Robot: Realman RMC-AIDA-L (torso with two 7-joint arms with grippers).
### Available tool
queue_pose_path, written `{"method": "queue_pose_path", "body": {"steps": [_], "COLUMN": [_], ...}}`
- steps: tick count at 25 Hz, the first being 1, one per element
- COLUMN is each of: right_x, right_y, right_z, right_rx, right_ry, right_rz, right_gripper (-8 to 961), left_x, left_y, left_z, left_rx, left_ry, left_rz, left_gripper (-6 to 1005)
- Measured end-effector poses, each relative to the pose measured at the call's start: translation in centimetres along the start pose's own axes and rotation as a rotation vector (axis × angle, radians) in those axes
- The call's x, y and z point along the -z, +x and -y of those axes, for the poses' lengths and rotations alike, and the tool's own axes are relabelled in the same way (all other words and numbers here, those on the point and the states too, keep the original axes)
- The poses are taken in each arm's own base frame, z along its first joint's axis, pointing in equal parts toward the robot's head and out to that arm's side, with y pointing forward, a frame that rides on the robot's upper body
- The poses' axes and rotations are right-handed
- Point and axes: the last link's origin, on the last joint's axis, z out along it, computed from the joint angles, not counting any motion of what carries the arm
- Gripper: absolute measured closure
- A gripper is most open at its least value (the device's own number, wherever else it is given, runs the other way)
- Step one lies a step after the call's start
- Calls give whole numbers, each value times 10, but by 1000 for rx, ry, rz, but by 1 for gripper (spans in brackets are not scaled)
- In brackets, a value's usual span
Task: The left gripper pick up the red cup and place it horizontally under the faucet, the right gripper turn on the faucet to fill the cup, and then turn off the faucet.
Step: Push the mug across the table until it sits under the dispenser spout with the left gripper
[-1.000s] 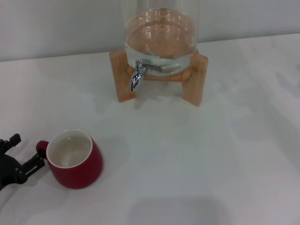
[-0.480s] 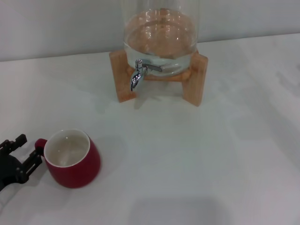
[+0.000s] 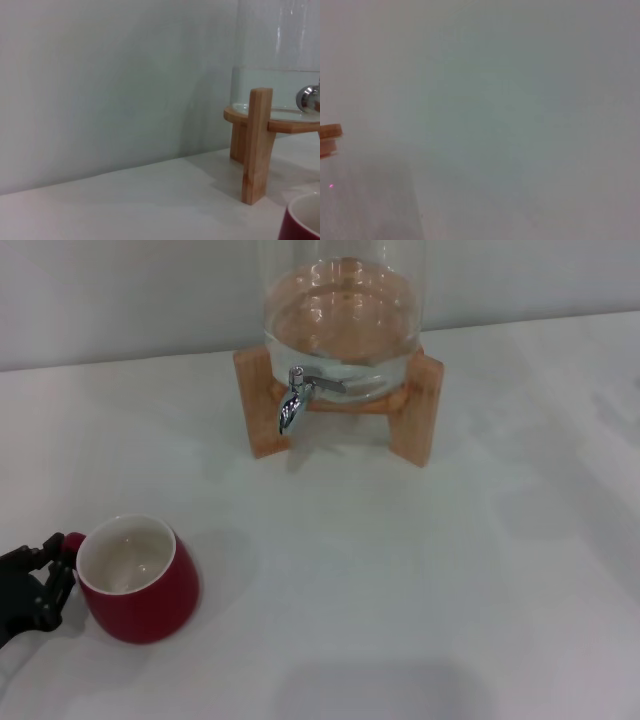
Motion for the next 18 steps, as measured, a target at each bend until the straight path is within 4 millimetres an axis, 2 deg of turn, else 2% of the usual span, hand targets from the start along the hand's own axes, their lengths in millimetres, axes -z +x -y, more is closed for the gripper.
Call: {"method": "queue_pose_path", "body": {"steps": [6, 18], "right_x": [1, 2], "right_y": [1, 2], "right_z": [1, 0], "right_rx": [-7, -7], "right_ry": [5, -5], "right_rz": [1, 3], "right_gripper": [158, 157], "left_x": [0, -3], "left_y": [0, 9], "left_z": [-1, -1], "left_rx": [0, 34], "left_ry": [-7, -27], "left_rz": [1, -39], "left_gripper": [841, 841]}}
